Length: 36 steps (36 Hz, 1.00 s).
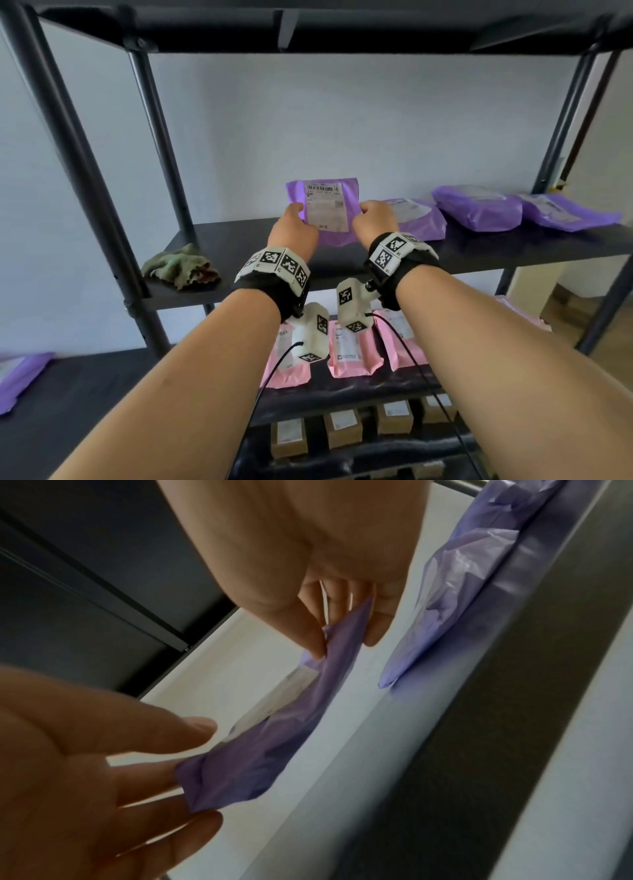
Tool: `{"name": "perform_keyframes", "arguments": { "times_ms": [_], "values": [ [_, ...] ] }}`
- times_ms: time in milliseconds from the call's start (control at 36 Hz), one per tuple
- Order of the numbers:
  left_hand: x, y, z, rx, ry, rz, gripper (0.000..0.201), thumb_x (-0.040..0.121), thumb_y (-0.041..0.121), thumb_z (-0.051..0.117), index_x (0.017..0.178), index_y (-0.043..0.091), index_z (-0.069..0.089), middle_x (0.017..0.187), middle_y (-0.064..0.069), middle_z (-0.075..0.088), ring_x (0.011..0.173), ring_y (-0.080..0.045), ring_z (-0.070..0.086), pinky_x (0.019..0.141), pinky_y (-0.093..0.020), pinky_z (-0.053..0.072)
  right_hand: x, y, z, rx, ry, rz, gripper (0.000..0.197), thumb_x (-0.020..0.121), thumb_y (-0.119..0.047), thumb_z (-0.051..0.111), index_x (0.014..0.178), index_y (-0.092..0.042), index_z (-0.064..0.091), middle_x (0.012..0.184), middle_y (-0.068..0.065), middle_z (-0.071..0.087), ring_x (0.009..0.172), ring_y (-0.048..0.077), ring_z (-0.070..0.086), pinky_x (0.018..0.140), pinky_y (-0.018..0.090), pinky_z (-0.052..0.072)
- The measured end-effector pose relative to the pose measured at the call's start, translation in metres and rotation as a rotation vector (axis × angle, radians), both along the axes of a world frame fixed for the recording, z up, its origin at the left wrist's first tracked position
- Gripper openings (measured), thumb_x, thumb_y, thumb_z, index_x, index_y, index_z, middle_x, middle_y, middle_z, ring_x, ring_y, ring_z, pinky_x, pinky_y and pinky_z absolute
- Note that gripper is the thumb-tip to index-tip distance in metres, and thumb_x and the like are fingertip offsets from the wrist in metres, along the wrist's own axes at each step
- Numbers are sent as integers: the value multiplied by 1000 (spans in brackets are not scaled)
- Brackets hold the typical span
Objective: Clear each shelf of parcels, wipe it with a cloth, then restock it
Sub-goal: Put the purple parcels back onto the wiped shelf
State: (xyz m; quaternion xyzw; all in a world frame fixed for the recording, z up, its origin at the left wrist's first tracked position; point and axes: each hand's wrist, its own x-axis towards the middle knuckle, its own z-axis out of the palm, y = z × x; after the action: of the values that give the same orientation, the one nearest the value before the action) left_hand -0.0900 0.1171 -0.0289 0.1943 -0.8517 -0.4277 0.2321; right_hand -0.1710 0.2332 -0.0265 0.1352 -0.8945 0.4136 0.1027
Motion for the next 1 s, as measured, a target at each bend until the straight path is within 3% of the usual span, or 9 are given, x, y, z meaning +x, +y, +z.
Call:
{"name": "perform_keyframes", "arguments": {
  "times_ms": [111,167,222,278,389,528,805,889,1000],
  "values": [
    [-17,-2,0,-4,-34,13,56,90,5,40,143,20,36,126,-7,58,112,-25,56,91,-31,45,-13,-1,0,24,-47,26,26,91,-4,43,67,-13,42,72,5,47,73,24,45,53,27,30],
    [-23,-4,-1,-7,-53,20,54,91,5,38,144,19,35,129,-8,56,117,-26,54,96,-30,41,-16,-1,1,52,-88,31,25,92,-7,46,69,-16,40,79,5,48,80,25,47,63,26,34],
    [-27,-5,-2,-17,-68,18,53,92,6,38,144,18,35,131,-10,55,116,-27,54,92,-27,40,-18,-1,2,104,-147,56,4,91,-10,52,94,-12,54,99,10,55,96,27,52,76,28,38],
    [-30,-5,-4,-29,-86,10,52,93,5,38,144,16,36,132,-10,55,115,-27,55,85,-24,38,-22,-3,0,148,-180,62,42,90,-12,59,130,-8,49,129,12,54,117,30,52,88,30,40],
    [-27,-8,-5,-67,-100,40,49,95,8,39,144,14,36,138,-9,50,121,-26,51,87,-24,38,-21,-4,-1,115,-140,64,58,90,-14,60,144,-11,40,143,10,47,127,26,48,95,30,41],
    [-9,-14,-3,-51,-54,73,49,92,7,39,141,13,41,137,-10,51,121,-27,51,95,-29,40,-8,-5,0,54,-50,73,49,88,-11,57,137,-14,52,140,5,51,126,23,49,101,29,40],
    [58,-32,-1,-97,28,186,42,88,6,40,125,17,56,117,-6,62,101,-25,59,78,-27,46,52,-28,3,-6,48,192,21,87,-9,53,100,-11,69,115,5,67,105,25,61,84,30,48],
    [79,-44,1,-115,47,204,38,88,8,41,122,17,58,116,-7,64,101,-26,60,85,-32,50,72,-45,2,-28,50,248,25,86,-9,55,106,-14,70,114,1,67,106,21,61,80,24,44],
    [106,-65,3,-156,72,246,35,90,10,42,119,18,59,115,-4,64,99,-25,61,83,-33,52,102,-74,2,-74,44,302,23,86,-13,59,106,-19,69,110,-1,68,104,18,61,84,24,45]
  ]
}}
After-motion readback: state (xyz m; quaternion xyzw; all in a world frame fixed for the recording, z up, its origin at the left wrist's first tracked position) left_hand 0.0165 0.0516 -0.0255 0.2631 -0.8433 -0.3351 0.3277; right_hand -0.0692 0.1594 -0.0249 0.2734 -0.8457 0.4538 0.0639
